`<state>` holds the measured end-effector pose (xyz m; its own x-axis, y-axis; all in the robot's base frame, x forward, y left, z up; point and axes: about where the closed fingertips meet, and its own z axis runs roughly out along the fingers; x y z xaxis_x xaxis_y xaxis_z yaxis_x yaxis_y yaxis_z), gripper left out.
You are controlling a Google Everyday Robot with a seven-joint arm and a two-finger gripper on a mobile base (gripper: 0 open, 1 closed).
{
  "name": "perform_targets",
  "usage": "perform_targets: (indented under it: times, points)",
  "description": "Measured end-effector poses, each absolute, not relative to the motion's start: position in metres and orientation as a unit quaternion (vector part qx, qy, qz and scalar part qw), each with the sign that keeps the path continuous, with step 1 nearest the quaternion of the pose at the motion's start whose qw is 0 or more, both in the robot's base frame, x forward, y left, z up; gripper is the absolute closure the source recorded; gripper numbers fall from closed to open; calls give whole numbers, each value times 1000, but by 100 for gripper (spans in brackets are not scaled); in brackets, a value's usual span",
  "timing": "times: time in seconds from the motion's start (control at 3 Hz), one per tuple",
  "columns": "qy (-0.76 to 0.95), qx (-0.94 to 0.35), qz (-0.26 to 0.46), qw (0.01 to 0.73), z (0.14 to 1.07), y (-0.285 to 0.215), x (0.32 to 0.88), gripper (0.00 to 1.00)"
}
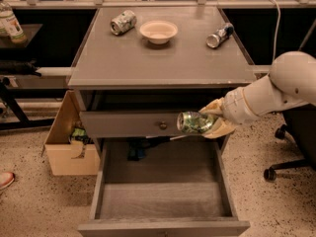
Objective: Pick green can from middle drawer and place on counter
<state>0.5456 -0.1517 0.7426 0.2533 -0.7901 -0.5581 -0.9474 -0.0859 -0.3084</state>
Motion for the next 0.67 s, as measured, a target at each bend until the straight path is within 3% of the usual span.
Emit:
perform_targets:
  times: [0.33, 0.67]
  points:
    - [581, -739, 87, 330, 803, -146, 552, 100]
    - [581, -739, 88, 330, 806, -145, 553, 100]
